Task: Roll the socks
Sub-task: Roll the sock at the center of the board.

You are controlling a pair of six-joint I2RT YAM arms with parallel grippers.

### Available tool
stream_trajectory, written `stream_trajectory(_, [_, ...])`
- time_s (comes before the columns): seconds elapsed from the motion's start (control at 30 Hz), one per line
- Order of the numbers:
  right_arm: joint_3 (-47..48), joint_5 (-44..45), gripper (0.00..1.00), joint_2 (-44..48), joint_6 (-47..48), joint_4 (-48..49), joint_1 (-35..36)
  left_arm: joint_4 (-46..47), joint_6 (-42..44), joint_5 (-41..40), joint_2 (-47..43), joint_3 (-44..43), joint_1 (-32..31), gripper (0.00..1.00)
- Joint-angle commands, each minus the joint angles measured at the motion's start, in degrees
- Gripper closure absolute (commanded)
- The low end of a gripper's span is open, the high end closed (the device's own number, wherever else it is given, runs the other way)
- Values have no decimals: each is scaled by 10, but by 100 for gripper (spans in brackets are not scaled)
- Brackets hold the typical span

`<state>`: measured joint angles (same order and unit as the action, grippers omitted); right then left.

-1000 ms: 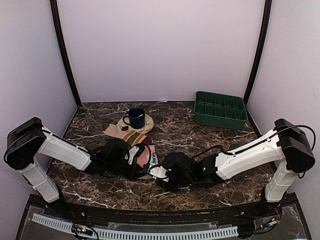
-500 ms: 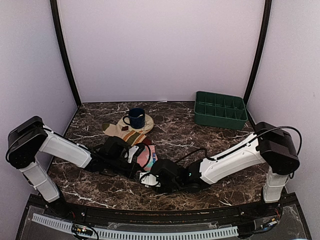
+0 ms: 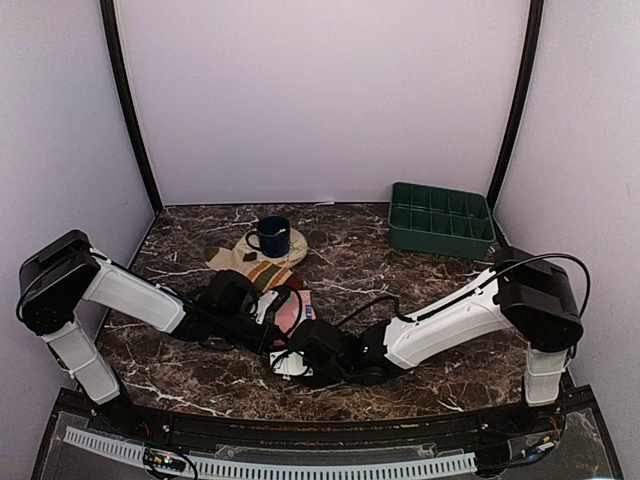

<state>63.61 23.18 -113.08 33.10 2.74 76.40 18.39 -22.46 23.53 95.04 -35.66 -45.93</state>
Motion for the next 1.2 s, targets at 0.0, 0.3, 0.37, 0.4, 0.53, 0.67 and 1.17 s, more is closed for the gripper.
stream_trajectory(0.0, [18,-7,53,-13,11,-23,-11,-72,12,-10,23,13,4,98])
stream_trajectory(0.3, [43,-20,56,-21,6,-87,-30,-69,13,-4,21,16,9,99])
stream_trajectory(0.37, [43,-19,56,-20,4,-96,-32,-69,12,-3,21,15,9,98])
stream_trajectory(0.4, [43,-19,56,-19,4,-101,-34,-69,13,-2,21,15,9,98])
stream_trajectory(0.53, [49,-14,56,-21,3,-117,-40,-67,12,0,22,16,9,99])
stream_trajectory(0.67, [57,-16,56,-29,1,-126,-46,-66,10,3,23,15,10,99])
stream_trajectory(1.17, [84,-60,88,-56,-22,-181,-55,-73,8,0,15,8,10,95])
